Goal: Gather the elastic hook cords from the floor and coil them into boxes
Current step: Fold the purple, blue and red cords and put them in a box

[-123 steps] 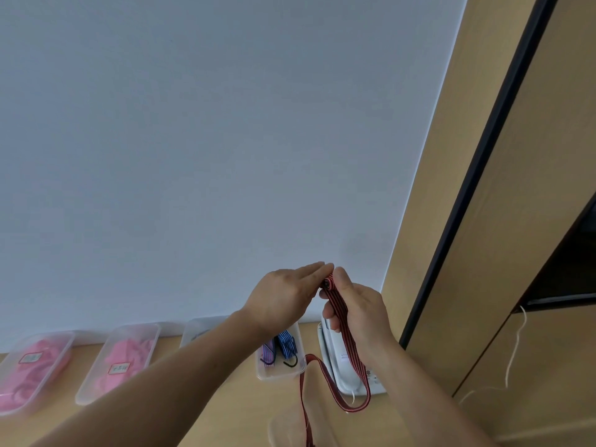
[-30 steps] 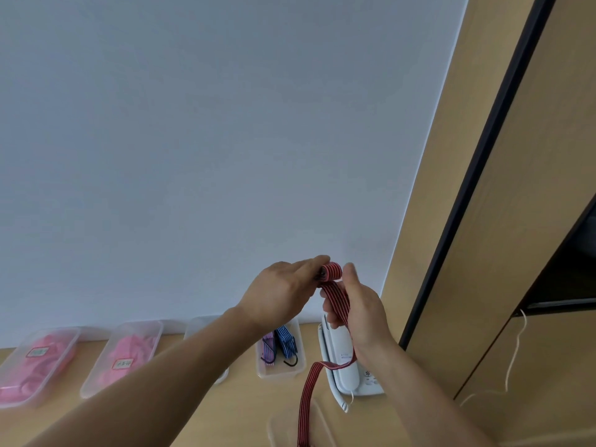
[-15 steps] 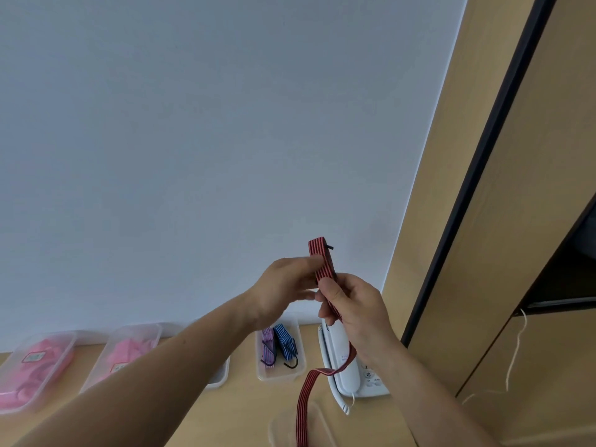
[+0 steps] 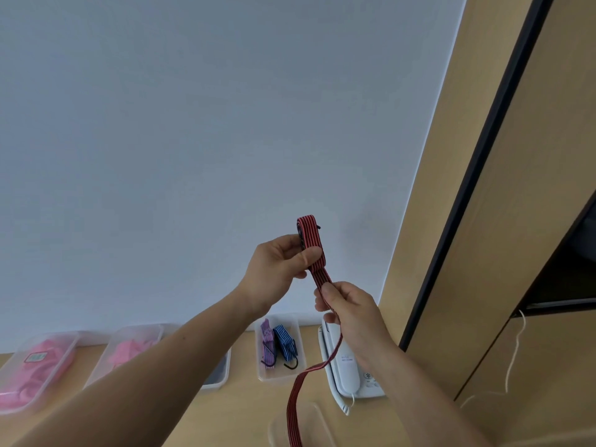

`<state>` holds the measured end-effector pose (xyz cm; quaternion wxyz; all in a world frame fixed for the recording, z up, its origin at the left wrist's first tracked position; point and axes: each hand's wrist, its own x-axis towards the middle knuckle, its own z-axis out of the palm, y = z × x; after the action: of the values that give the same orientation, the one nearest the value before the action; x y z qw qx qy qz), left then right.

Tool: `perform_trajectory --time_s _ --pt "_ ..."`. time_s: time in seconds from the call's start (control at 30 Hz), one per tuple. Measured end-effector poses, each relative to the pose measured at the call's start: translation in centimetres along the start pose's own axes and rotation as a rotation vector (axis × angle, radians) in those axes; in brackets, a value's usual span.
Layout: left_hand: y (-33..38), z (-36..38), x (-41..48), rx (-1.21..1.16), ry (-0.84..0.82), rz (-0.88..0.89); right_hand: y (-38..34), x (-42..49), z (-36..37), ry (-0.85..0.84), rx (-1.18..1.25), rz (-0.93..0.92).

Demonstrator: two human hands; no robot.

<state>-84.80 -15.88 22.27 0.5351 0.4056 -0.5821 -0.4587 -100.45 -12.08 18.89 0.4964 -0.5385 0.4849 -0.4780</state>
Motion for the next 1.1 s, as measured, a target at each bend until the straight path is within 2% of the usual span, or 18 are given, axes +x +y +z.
perform_trajectory --time_s 0.13,0.23,0.4,0.5,0.63,1.0,1.07,1.1 --pt "-1.0 0.1 0.1 0.084 0.040 0.035 -0.1 -0.3 0.0 0.012 0.011 -0.012" --pt "-1.9 -0.2 -0.2 0.279 0.062 0.126 -0.4 -0.5 0.2 -0.005 0.050 0.012" --pt "-3.0 -0.5 -1.3 0.795 0.021 0.492 -0.8 -0.5 0.1 0.019 0.121 0.053" --pt "-2.9 -0.4 -1.4 0.886 0.024 0.694 -0.7 -0.4 0.1 0.003 0.207 0.080" --pt "-3.1 -0.7 -1.3 1.038 -0.015 0.946 -0.6 -0.2 0.1 -0.025 0.209 0.068" --pt "-3.0 -0.8 -0.6 1.202 -0.098 0.900 0.1 0.1 -0.1 0.024 0.239 0.037" --pt "-3.2 -0.6 -0.6 1.041 -0.101 0.732 0.1 0.1 -0.2 0.036 0.241 -0.011" --pt "-3.2 -0.5 -0.7 0.890 -0.091 0.552 0.1 0.1 -0.2 0.039 0.235 -0.040"
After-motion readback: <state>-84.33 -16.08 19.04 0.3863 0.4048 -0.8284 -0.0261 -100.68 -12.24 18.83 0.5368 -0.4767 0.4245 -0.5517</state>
